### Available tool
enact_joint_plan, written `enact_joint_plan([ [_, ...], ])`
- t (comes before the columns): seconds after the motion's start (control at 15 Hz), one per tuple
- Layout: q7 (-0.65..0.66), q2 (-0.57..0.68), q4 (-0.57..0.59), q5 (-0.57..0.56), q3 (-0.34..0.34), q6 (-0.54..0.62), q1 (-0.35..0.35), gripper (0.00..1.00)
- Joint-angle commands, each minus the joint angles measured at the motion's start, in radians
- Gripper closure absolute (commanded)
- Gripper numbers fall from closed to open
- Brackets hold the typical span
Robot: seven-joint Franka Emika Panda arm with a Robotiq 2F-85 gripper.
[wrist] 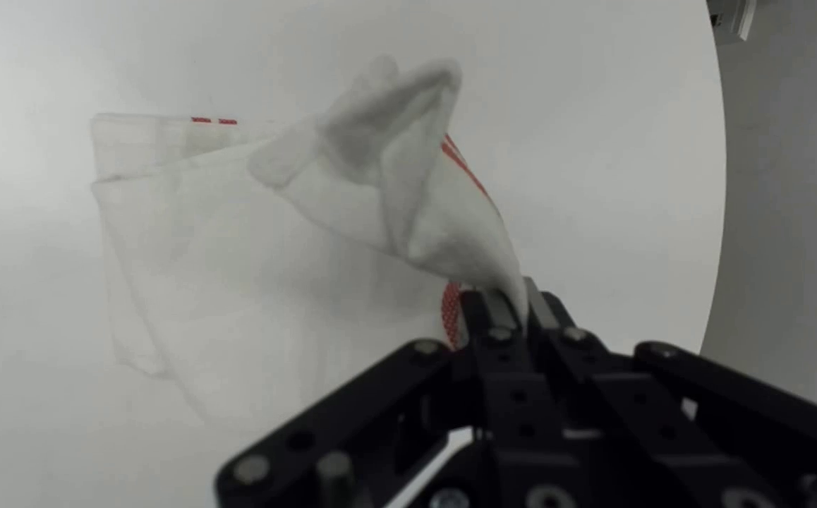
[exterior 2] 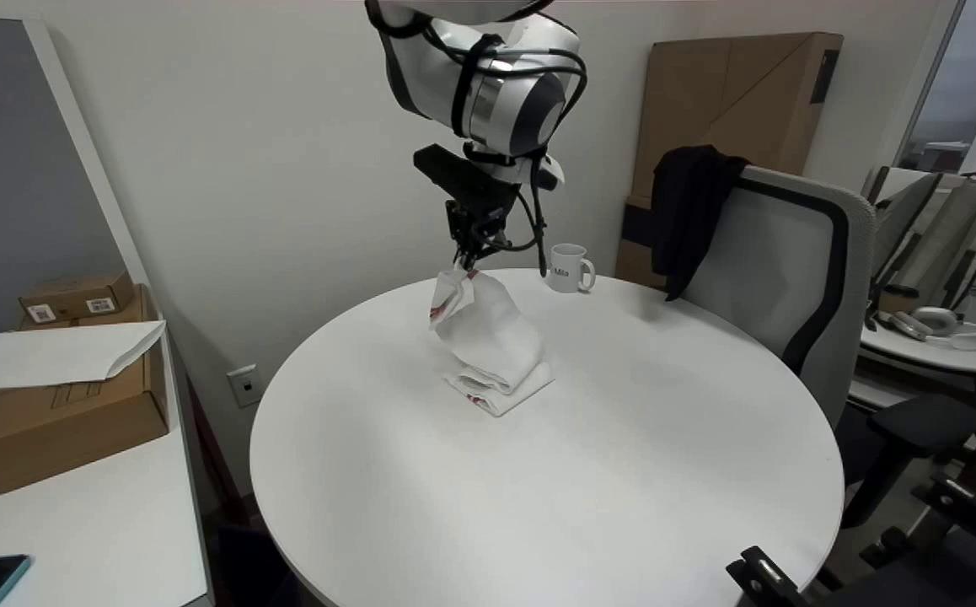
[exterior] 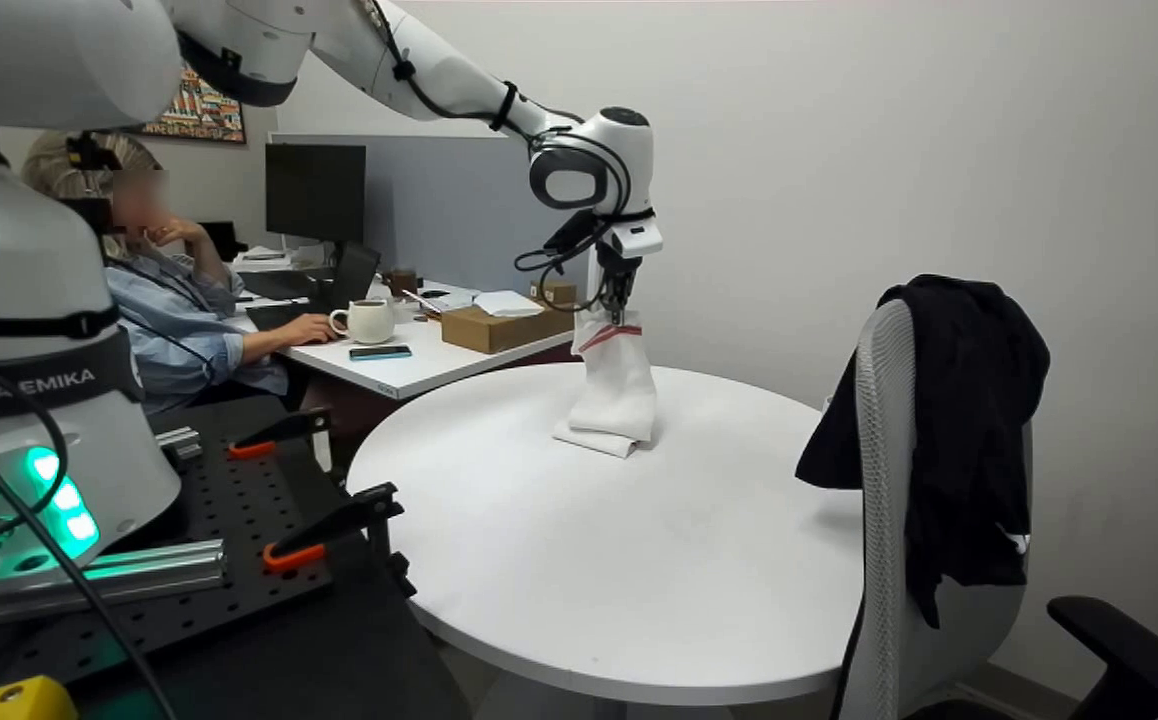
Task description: Fold the red and white cloth neatly
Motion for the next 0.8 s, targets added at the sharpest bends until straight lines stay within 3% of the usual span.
enact_joint_plan([
  [0.0, 0.03, -0.078, 0.098, 0.044, -0.007, -0.027, -0.045, 0.99],
  [0.47, 0.072, -0.182, 0.202, 0.062, 0.007, -0.017, -0.111, 0.99],
  [0.73, 0.052, -0.213, 0.203, 0.075, 0.014, -0.015, -0.111, 0.99],
])
